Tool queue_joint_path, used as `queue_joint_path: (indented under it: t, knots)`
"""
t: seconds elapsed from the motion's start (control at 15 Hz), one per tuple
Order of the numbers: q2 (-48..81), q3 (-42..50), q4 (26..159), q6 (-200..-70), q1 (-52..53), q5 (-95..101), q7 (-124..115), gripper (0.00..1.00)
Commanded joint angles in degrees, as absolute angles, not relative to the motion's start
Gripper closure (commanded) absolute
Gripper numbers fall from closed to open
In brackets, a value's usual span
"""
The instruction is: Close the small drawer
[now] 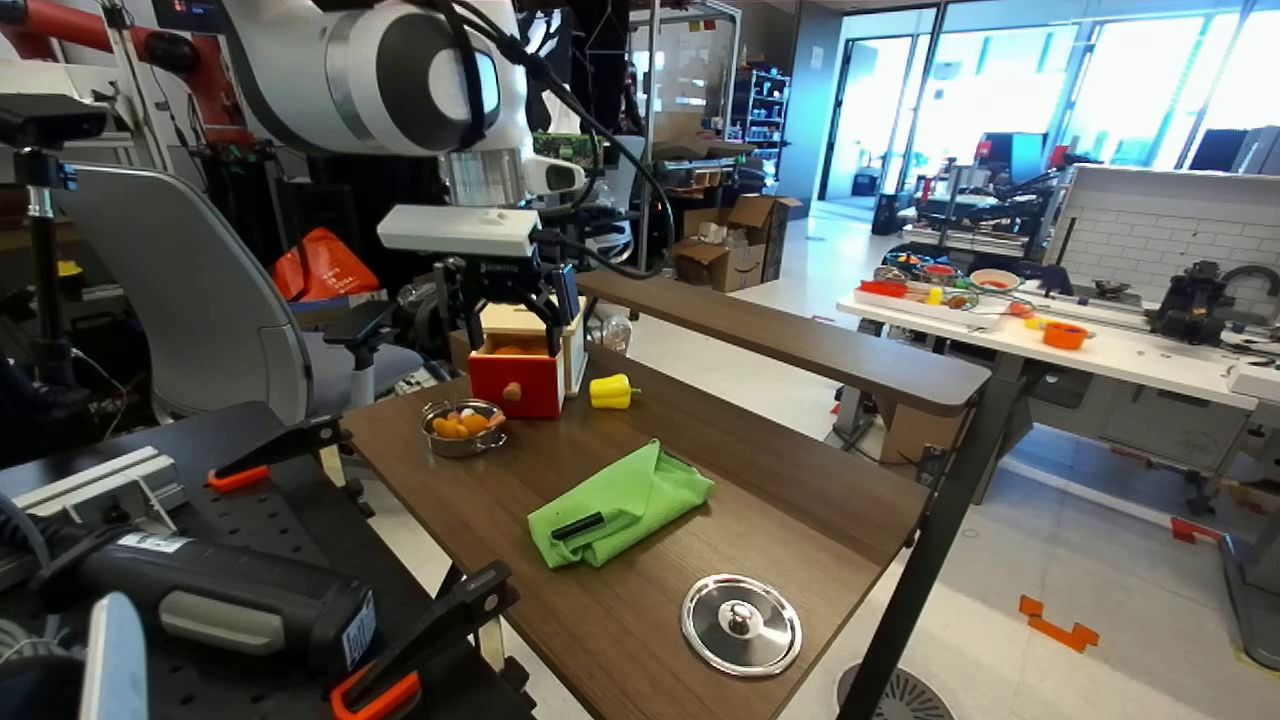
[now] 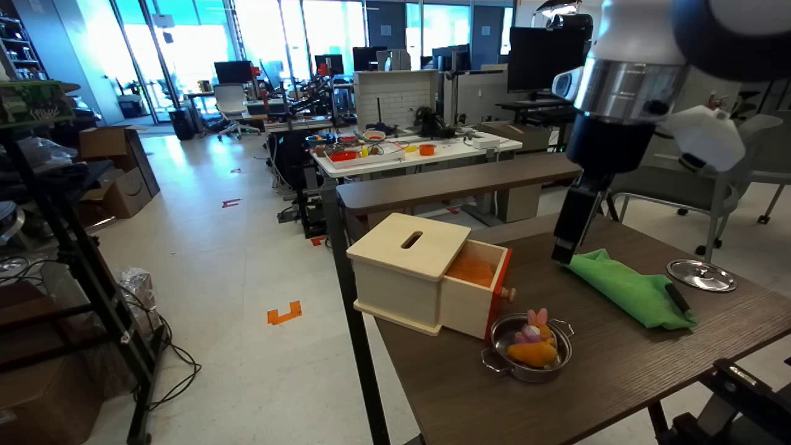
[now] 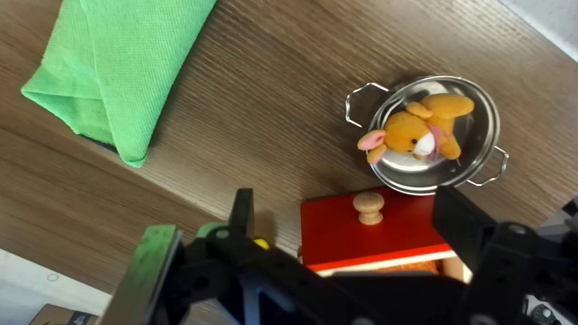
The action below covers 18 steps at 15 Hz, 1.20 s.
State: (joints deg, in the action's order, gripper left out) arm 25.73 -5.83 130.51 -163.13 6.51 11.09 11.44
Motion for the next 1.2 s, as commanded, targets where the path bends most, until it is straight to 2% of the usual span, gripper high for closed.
queue_joint_path:
  t: [0.0,0.6,1.07,1.13]
  knots:
    - [32.08,-3.52,126.84,-167.91,8.67,13.96,10.61,0.0]
    - [40.25,-1.13,122.93,-176.41,12.6,13.31,9.53,0.0]
    - [45.22,-2.25,116.83,-174.65,13.24,12.86,10.16,0.0]
    - [45.7,-2.5,116.31,-174.38,13.17,13.06,10.58,0.25]
